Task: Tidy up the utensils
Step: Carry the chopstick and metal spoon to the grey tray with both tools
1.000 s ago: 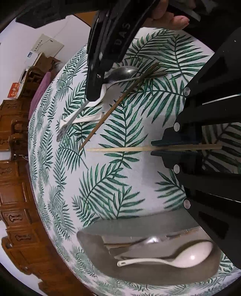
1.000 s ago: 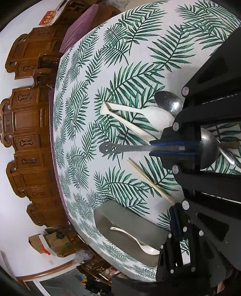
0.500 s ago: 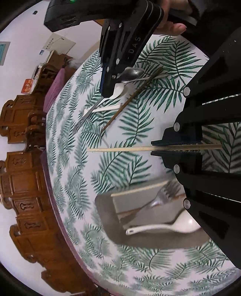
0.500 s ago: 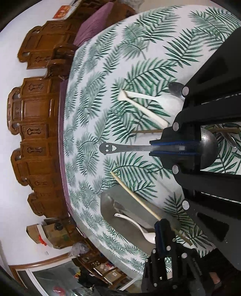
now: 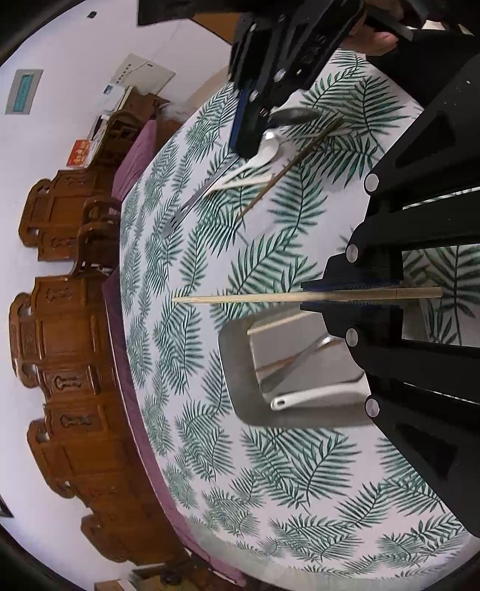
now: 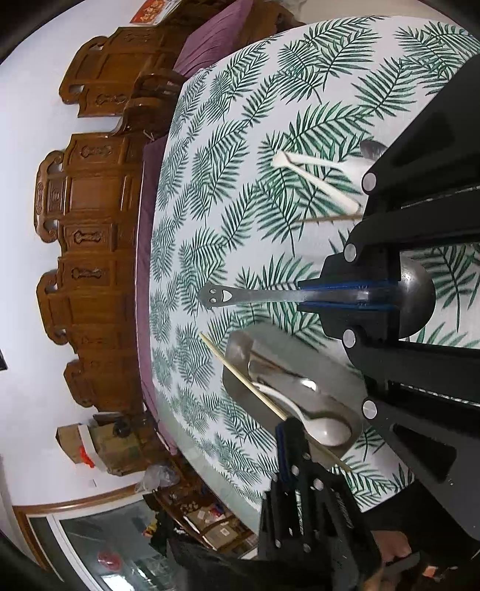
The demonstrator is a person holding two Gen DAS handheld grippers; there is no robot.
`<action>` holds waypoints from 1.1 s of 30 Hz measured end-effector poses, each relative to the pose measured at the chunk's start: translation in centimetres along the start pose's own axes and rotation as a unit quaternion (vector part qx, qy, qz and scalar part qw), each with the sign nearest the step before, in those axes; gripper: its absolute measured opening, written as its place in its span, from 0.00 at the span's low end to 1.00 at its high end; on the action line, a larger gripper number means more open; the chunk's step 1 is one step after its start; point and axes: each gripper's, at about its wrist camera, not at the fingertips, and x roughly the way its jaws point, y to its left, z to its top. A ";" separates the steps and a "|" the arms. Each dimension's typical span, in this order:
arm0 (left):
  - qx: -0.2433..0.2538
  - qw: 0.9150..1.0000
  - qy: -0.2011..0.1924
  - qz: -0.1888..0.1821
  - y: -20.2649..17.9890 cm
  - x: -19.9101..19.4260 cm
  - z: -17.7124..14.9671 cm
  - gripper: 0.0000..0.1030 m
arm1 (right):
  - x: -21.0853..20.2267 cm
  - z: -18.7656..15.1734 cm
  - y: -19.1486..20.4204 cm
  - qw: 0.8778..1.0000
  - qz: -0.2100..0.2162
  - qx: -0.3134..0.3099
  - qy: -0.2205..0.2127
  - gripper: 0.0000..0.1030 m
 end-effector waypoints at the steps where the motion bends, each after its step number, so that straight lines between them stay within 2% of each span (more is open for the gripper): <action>1: -0.004 1.000 0.002 0.000 0.5 0.2 0.0 0.04 | 0.0 0.0 0.3 1.000 0.002 -0.001 0.001 0.07; 12: -0.020 0.999 0.037 0.021 4.9 3.3 -0.6 0.04 | 0.1 0.4 2.4 1.000 0.011 -0.014 0.005 0.07; 22: -0.044 0.996 0.070 0.017 6.3 5.7 -1.8 0.04 | 1.5 0.4 3.5 1.000 0.020 -0.017 0.017 0.07; 30: -0.046 0.998 0.048 0.015 7.2 3.1 -2.0 0.06 | 3.0 1.6 5.6 0.999 0.036 -0.025 0.019 0.07; 33: -0.042 0.998 0.034 0.018 7.7 1.3 -1.9 0.12 | 4.0 2.3 6.7 0.998 0.043 -0.027 0.021 0.07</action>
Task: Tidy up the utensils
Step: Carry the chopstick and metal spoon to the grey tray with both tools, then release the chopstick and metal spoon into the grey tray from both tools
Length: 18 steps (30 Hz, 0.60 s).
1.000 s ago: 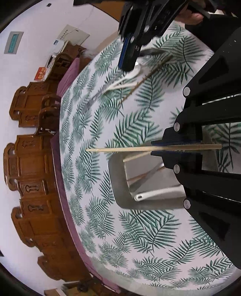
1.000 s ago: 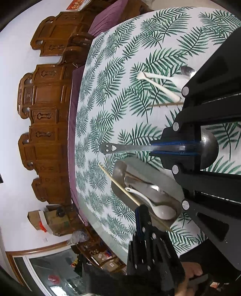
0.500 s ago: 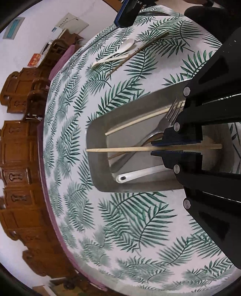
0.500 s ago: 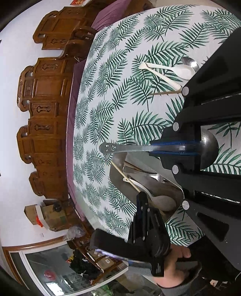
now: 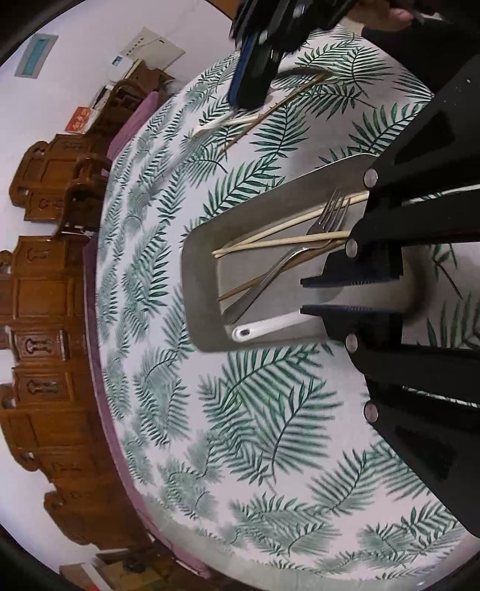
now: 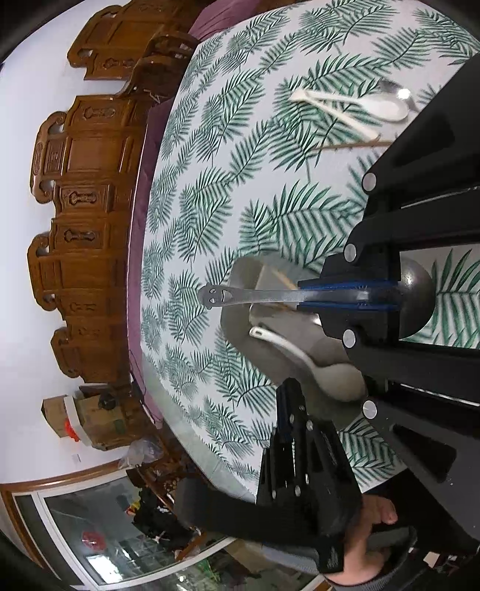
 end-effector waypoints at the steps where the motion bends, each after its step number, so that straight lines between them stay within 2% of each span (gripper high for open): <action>1: 0.000 1.000 -0.004 0.001 0.2 -0.4 0.0 0.14 | 0.4 0.2 0.2 1.000 0.002 0.000 0.002 0.07; 9: -0.007 1.000 -0.021 0.018 2.0 -2.4 -0.6 0.15 | 4.0 1.4 1.4 0.998 0.026 0.046 0.020 0.07; 18: -0.026 0.999 -0.015 0.016 3.3 -2.3 -1.9 0.15 | 7.8 1.6 3.3 0.998 0.011 0.044 0.050 0.07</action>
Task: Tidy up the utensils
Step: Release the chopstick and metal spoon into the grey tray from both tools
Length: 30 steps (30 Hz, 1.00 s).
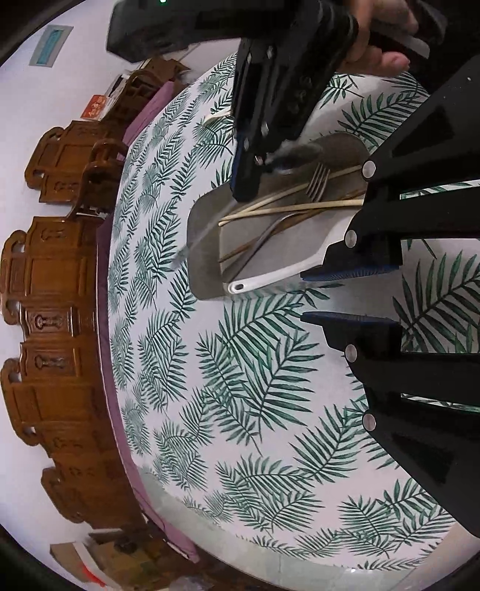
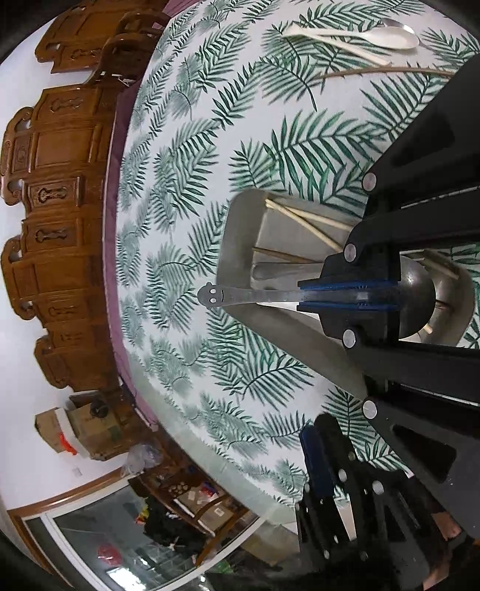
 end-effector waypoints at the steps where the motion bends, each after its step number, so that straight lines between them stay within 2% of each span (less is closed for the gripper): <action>1: 0.000 1.000 0.000 0.000 0.0 0.0 -0.1 0.15 | 0.6 -0.2 0.3 1.000 -0.007 -0.004 0.007 0.07; 9: -0.002 1.000 0.001 0.003 0.2 -0.2 -0.3 0.15 | 3.7 -2.3 1.3 0.998 -0.033 -0.021 0.041 0.07; 13: -0.003 1.000 0.001 0.004 0.2 -0.4 -0.4 0.15 | 3.9 -2.4 1.4 0.998 -0.033 -0.025 0.045 0.07; 17: -0.002 1.000 -0.001 0.002 0.0 -0.6 -0.4 0.15 | 3.0 -2.1 1.5 0.999 -0.023 -0.027 0.031 0.07; 21: 0.000 1.000 -0.004 0.001 -0.4 -0.8 -0.4 0.15 | 1.0 -1.9 0.7 1.000 -0.008 -0.024 0.014 0.08; 23: 0.000 1.000 -0.006 -0.003 -0.7 -1.0 -0.3 0.21 | -0.7 -2.0 -0.3 1.000 -0.007 -0.022 0.002 0.08; 27: 0.005 1.000 -0.015 -0.014 -1.9 -1.5 -0.2 0.24 | -4.4 -2.5 -2.8 0.999 -0.018 -0.028 -0.019 0.08; 30: 0.012 0.999 -0.024 -0.022 -3.1 -2.0 -0.2 0.36 | -6.8 -3.3 -5.5 0.999 -0.036 -0.026 -0.027 0.08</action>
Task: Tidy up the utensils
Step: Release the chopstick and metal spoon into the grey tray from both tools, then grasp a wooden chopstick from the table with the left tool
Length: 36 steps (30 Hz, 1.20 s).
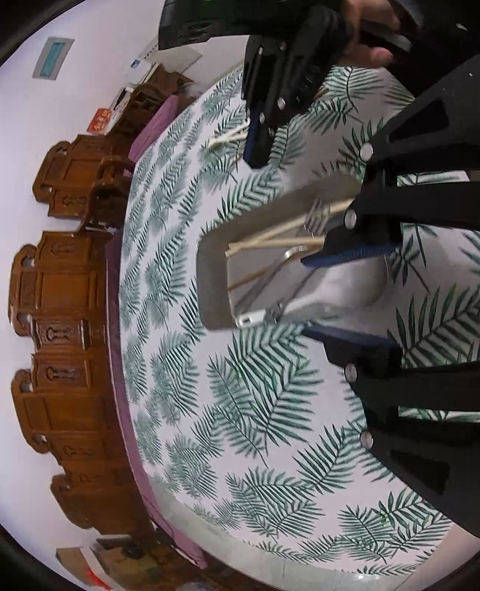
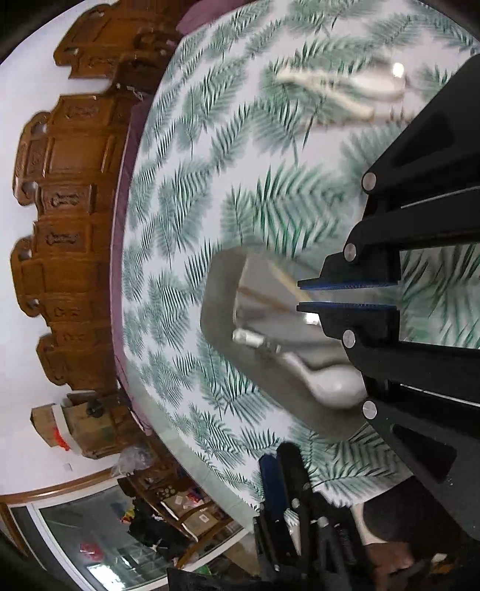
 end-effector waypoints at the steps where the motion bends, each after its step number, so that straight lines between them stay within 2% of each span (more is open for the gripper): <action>1: 0.003 1.000 -0.003 -0.004 -0.6 -0.1 0.0 0.40 | -0.7 -0.4 -1.0 1.000 -0.007 0.001 -0.001 0.08; 8: 0.018 0.999 -0.012 -0.029 -4.6 -0.2 0.1 0.60 | -3.9 -3.8 -8.4 0.996 -0.084 0.019 0.006 0.08; 11: 0.027 0.999 -0.012 -0.040 -6.5 0.2 -0.1 0.61 | -4.1 -5.6 -11.4 0.993 -0.110 0.040 0.015 0.09; 13: 0.032 0.998 -0.011 -0.045 -7.5 0.5 -0.2 0.61 | -3.8 -6.6 -12.7 0.992 -0.113 0.056 0.021 0.23; 17: 0.035 0.998 -0.010 -0.052 -9.3 1.1 -0.5 0.61 | -2.4 -8.1 -14.9 0.989 -0.114 0.084 0.037 0.27; 19: 0.027 0.998 -0.012 -0.052 -10.0 1.3 -0.9 0.61 | -1.3 -8.6 -15.7 0.988 -0.110 0.099 0.044 0.34; 22: 0.033 0.998 -0.013 -0.049 -10.7 1.5 -1.3 0.61 | -0.4 -8.8 -16.6 0.986 -0.116 0.113 0.046 0.38; 31: 0.032 0.998 -0.009 -0.048 -11.3 1.7 -1.3 0.61 | 1.2 -8.0 -17.8 0.986 -0.118 0.110 0.045 0.36; 34: 0.038 0.998 -0.007 -0.049 -12.1 1.8 -1.2 0.61 | 1.2 -7.9 -17.8 0.987 -0.116 0.099 0.048 0.28; 35: 0.041 0.998 -0.007 -0.049 -12.4 1.9 -1.2 0.61 | 1.2 -8.0 -18.0 0.988 -0.110 0.099 0.050 0.22; 36: 0.043 0.998 -0.008 -0.050 -12.7 1.9 -1.3 0.61 | 1.1 -8.0 -18.0 0.989 -0.102 0.098 0.052 0.09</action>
